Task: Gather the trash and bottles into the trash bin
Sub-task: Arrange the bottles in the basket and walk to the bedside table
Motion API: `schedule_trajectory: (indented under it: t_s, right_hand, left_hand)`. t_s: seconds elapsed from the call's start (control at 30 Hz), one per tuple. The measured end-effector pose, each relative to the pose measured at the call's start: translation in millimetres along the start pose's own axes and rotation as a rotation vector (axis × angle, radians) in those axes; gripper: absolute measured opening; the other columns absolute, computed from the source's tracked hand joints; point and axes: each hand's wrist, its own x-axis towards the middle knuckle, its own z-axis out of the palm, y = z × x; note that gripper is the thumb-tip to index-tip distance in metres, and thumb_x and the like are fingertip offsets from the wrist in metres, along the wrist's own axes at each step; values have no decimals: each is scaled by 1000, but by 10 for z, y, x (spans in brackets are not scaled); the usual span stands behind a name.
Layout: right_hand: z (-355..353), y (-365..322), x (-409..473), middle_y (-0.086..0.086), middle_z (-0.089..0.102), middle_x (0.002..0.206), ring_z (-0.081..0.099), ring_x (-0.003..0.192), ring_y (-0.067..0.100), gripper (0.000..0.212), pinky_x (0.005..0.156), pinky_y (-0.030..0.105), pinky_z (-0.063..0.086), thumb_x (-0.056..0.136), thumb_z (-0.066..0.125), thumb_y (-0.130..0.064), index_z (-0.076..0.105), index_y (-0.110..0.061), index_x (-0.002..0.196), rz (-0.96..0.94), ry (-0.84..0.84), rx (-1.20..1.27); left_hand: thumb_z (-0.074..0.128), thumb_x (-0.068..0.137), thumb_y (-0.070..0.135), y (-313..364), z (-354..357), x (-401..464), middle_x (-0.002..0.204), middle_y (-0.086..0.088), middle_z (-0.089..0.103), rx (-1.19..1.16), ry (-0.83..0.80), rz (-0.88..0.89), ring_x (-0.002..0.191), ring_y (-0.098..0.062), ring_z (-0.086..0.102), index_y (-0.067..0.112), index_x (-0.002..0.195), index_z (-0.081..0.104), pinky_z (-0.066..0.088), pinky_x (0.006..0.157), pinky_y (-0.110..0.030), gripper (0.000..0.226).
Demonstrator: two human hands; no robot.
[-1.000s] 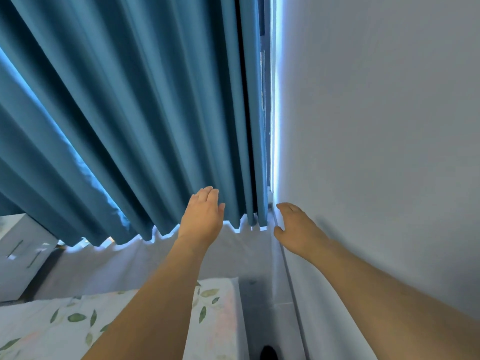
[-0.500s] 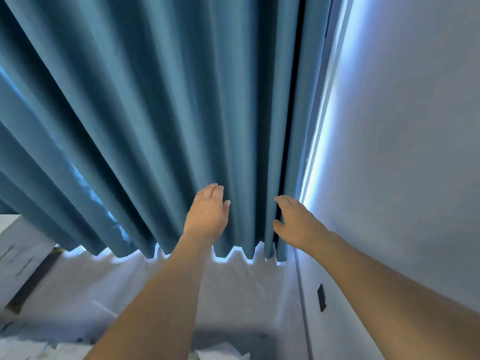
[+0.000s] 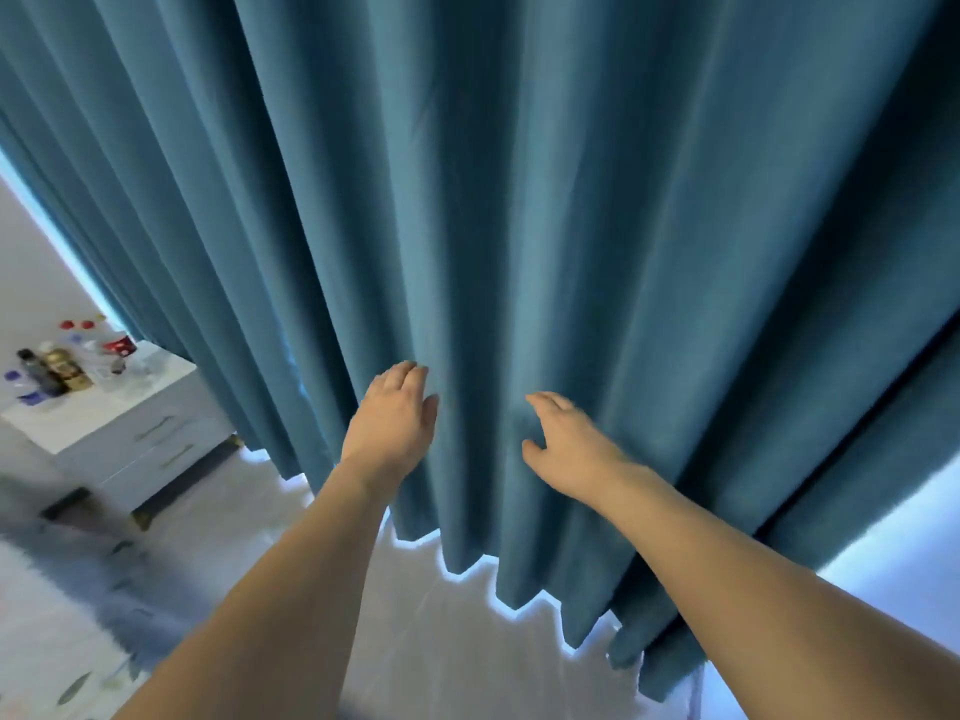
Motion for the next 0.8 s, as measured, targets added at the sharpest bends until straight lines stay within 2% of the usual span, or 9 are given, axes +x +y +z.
schedule_trajectory:
  t_s: [0.07,0.23,0.37,0.43,0.6,0.8]
  right_hand:
    - [41,-207,439,-3,20,158,20,144,15,62,115,31,26,94,47,-26,23,-17,151,-74,-51,-9]
    - [287,-949,1345,-2,22,157,25,142,18,61,112,30,26,95,47,-26,24,-16,150,-276,-160,-44]
    - [701,-1680,1938,-3,20,157,22,143,16,60,114,30,25,95,47,-25,24,-16,150,-411,-249,-29]
    - [931,-2088,2228,-2,21,157,26,142,16,60,113,29,25,95,47,-25,24,-16,150,-475,-282,-31]
    - [1402,-3156,3017,-3,20,158,21,144,16,61,116,31,23,96,45,-25,21,-17,151,-550,-363,-11]
    - [1729,-4393,3908,-2,21,157,30,140,18,60,113,31,28,96,47,-25,23,-15,151,-618,-392,-6]
  left_hand:
    - [43,100,27,-330,-97,154,146,-6,42,7,32,-88,132,-27,39,6,136,45,40,102,-37,41]
    - [47,99,23,-1266,-398,261,141,-12,47,84,79,-321,128,-34,44,2,133,48,35,105,-39,40]
    - [47,98,22,-1992,-588,312,132,-14,52,95,126,-474,117,-35,50,2,127,52,41,95,-41,35]
    - [46,99,23,-2408,-689,391,135,-13,51,120,141,-521,119,-34,49,4,129,50,40,98,-40,36]
    - [45,100,28,-3617,-1087,637,144,-9,45,132,174,-631,127,-29,45,7,139,44,38,104,-39,44]
    - [45,100,27,-5018,-1630,885,145,-12,44,104,244,-837,130,-30,43,5,141,42,37,107,-42,47]
